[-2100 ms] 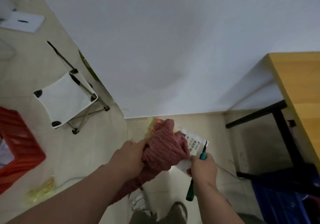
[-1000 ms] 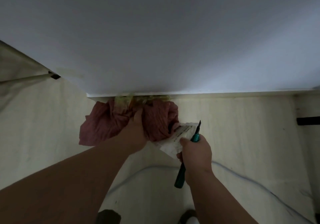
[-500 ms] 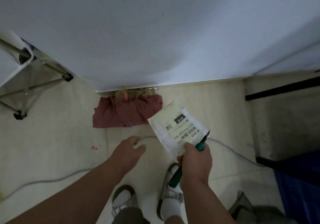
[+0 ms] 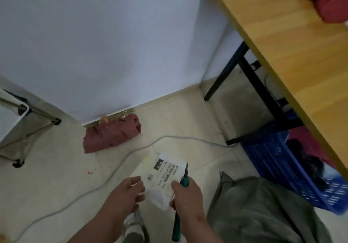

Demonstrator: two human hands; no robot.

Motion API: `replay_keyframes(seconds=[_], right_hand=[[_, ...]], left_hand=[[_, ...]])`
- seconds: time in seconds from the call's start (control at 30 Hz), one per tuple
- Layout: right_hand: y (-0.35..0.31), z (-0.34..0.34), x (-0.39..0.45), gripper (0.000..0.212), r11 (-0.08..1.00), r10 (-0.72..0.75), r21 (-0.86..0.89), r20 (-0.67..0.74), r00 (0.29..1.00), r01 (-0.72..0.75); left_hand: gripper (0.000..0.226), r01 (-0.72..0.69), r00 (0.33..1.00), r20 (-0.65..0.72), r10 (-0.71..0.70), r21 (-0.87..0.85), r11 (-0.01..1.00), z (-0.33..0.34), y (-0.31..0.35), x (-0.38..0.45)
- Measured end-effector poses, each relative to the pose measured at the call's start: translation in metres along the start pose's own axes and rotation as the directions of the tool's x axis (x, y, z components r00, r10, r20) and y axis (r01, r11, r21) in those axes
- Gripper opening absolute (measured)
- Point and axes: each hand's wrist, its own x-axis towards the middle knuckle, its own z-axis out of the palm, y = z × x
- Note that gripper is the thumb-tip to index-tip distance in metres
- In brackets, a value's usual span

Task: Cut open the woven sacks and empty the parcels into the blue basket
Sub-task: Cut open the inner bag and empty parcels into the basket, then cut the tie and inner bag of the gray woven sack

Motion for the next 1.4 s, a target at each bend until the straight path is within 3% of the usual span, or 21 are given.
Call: replay_keyframes(seconds=[0.17, 0.43, 0.67, 0.93, 1.03, 1.13, 1.27, 1.4], right_hand=[[0.056, -0.115, -0.033, 0.008, 0.998, 0.061, -0.006, -0.044, 0.997, -0.062], [0.121, -0.268, -0.063, 0.013, 0.979, 0.175, 0.148, -0.258, 0.950, -0.140], [0.132, -0.357, -0.056, 0.006, 0.877, 0.203, 0.479, -0.323, 0.924, -0.025], [0.103, -0.479, -0.024, 0.015, 0.736, 0.108, 0.652, -0.376, 0.920, 0.180], [0.114, -0.521, -0.016, 0.016, 0.770, 0.035, 0.612, -0.320, 0.947, 0.178], [0.149, -0.545, -0.020, 0.013, 0.885, 0.008, 0.454, -0.231, 0.973, 0.101], [0.215, -0.550, -0.023, 0.014, 0.964, 0.068, 0.263, -0.082, 0.994, -0.044], [0.270, -0.542, -0.017, 0.006, 0.985, 0.142, 0.105, -0.042, 0.989, -0.137]], left_hand=[[0.012, 0.028, 1.000, -0.010, -0.027, 0.072, 0.997, 0.075, -0.060, -0.073], [0.012, 0.011, 0.973, 0.215, -0.080, 0.304, 0.953, 0.178, -0.105, -0.157], [0.013, -0.067, 0.982, 0.188, -0.016, 0.428, 0.901, 0.240, -0.125, -0.166], [0.010, -0.086, 0.990, 0.137, 0.032, 0.408, 0.909, 0.312, -0.162, -0.188], [0.010, -0.098, 0.992, 0.107, 0.063, 0.359, 0.928, 0.352, -0.184, -0.203], [0.010, -0.102, 0.992, 0.100, 0.072, 0.338, 0.936, 0.392, -0.217, -0.219], [0.012, -0.069, 0.994, 0.102, 0.035, 0.348, 0.935, 0.424, -0.262, -0.235], [0.012, -0.041, 0.994, 0.106, 0.002, 0.365, 0.930, 0.433, -0.286, -0.235]])
